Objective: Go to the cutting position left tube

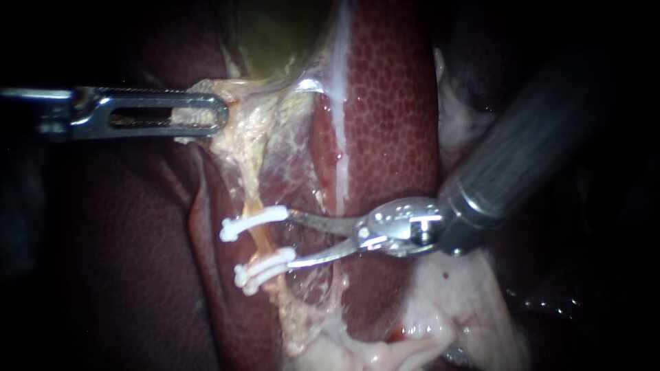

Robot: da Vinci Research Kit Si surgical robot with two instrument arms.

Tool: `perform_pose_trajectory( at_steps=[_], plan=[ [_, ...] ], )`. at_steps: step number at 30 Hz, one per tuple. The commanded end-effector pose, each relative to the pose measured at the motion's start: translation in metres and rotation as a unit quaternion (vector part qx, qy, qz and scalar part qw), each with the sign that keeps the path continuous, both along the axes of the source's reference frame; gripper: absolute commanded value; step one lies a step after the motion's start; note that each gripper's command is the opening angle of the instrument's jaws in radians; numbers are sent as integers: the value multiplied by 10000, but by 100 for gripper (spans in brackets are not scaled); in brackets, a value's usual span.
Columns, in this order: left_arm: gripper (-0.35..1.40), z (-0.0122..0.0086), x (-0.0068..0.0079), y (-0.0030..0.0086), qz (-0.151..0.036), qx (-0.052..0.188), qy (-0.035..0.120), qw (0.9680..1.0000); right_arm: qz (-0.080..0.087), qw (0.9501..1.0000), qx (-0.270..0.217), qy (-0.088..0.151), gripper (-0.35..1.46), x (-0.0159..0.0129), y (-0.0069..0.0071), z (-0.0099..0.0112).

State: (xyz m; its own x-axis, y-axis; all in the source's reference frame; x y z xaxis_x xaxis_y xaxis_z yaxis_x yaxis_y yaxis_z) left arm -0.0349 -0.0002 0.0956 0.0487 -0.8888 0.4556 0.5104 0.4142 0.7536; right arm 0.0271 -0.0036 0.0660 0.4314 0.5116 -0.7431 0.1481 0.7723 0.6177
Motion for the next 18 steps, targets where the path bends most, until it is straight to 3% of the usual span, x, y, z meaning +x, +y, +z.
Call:
perform_pose_trajectory(
  at_steps=[1, 12, 18],
  plan=[
    [-35, 0, 0, 0, -3, -1, 4, 10000, -29, 10000, 17, 11, 143, 3, -2, 3],
    [-35, -1, -1, -1, -7, -1, 7, 10000, -148, 9998, 140, 48, 143, 27, -10, 14],
    [-35, -1, -1, -1, -8, -1, 8, 10000, -355, 9990, 173, 186, 140, 28, -11, 10]
  ],
)
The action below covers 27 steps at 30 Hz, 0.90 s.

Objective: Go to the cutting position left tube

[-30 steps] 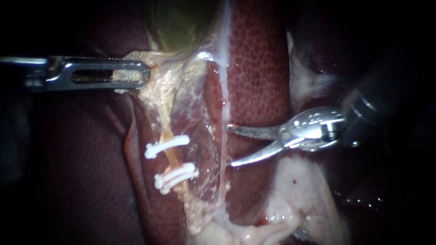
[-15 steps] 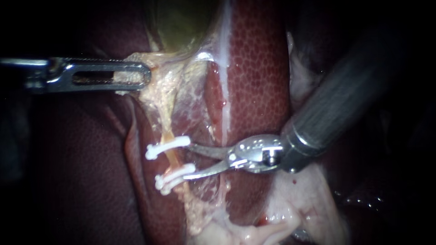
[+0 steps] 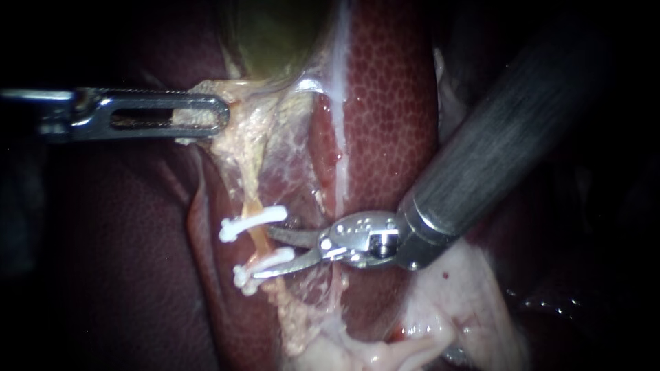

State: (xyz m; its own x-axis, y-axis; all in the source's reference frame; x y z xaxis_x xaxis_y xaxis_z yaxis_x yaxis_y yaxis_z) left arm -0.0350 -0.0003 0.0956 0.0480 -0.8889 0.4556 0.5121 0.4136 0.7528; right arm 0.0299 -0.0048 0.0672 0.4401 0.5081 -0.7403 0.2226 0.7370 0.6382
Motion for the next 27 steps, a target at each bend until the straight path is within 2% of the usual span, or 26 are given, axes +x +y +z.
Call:
perform_pose_trajectory(
  at_steps=[1, 9, 14, 27],
  plan=[
    [-35, 0, 0, 0, -1, 0, 1, 10000, -43, 10000, -6, 32, 140, 0, 0, -2],
    [-35, 0, 0, 0, 0, 0, 0, 10000, -303, 9994, 24, 194, 130, 5, 0, -12],
    [-35, 0, 0, 0, -1, 0, 1, 10000, -381, 9989, 28, 271, 128, 16, 1, -13],
    [-35, 1, -2, 0, -7, -2, 5, 10000, -268, 9984, 369, 347, 128, 43, 2, -6]
  ],
)
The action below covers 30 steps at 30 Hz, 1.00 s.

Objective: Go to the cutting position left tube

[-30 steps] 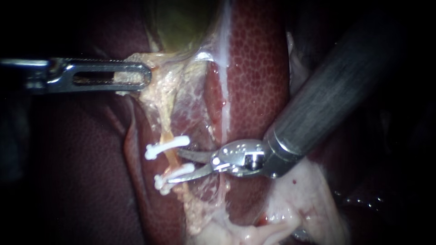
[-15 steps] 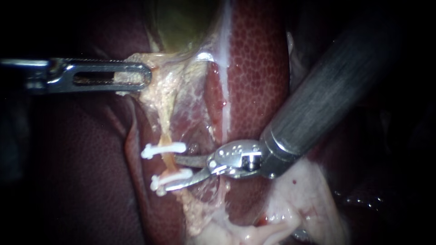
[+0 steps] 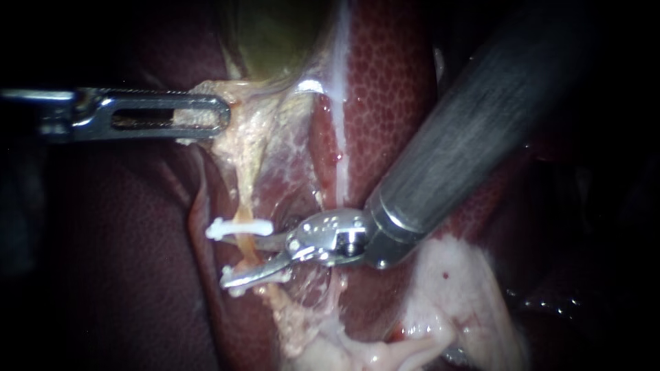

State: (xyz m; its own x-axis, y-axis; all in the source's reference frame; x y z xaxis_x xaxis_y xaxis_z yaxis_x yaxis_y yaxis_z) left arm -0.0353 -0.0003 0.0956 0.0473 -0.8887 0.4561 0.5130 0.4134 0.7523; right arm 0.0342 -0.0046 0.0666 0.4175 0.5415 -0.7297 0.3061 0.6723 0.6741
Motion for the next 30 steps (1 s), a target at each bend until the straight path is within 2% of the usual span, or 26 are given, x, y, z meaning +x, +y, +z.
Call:
perform_pose_trajectory(
  at_steps=[1, 14, 30],
  plan=[
    [-35, 0, 0, 0, -2, 0, 3, 10000, 1, 10000, 23, 24, 128, 2, 0, 1],
    [-35, 1, -2, 0, -5, -2, 5, 10000, 106, 9995, 311, 0, 128, 28, -4, 8],
    [-35, 1, -2, 0, -6, -2, 6, 10000, 149, 9992, 371, -60, 127, 30, -4, 12]
  ],
)
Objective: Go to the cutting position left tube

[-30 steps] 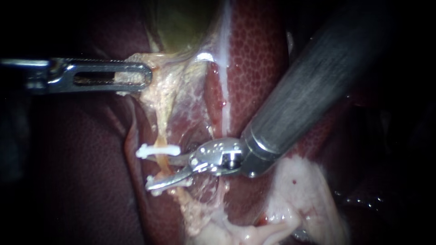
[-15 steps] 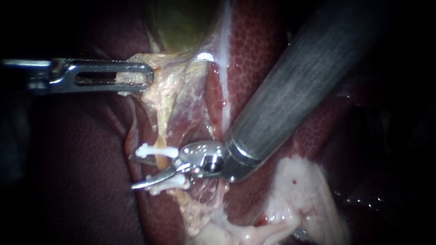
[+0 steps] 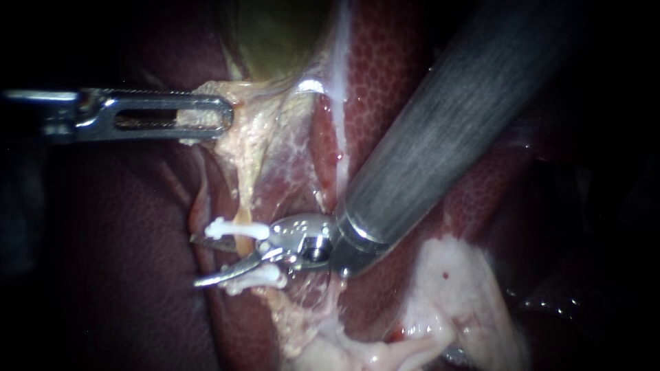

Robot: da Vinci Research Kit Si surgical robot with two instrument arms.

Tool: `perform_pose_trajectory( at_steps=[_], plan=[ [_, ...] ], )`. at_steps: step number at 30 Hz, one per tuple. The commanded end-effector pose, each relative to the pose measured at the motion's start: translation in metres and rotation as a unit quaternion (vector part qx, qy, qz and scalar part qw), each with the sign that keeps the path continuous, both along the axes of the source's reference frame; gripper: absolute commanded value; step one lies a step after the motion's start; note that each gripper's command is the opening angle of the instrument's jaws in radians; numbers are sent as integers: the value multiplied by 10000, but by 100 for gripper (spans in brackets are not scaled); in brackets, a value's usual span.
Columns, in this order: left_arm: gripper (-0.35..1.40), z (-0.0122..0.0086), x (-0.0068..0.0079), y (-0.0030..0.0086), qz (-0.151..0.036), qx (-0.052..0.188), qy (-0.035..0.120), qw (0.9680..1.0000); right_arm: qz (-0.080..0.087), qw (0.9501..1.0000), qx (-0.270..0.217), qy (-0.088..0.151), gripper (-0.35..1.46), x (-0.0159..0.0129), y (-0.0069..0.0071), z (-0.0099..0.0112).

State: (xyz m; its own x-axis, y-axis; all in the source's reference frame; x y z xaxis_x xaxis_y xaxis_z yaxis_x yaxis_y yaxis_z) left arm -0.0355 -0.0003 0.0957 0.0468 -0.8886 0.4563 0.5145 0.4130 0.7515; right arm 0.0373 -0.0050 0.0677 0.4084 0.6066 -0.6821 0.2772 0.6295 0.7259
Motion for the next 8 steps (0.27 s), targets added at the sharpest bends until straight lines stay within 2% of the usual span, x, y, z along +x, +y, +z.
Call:
perform_pose_trajectory(
  at_steps=[1, 8],
  plan=[
    [-35, 0, 0, 0, 0, 0, -1, 10000, -5, 10000, 1, 2, 127, 0, 0, 0],
    [-35, 0, 0, 0, 1, 0, -1, 10000, -11, 10000, 1, 6, 127, -3, 0, 1]
  ],
)
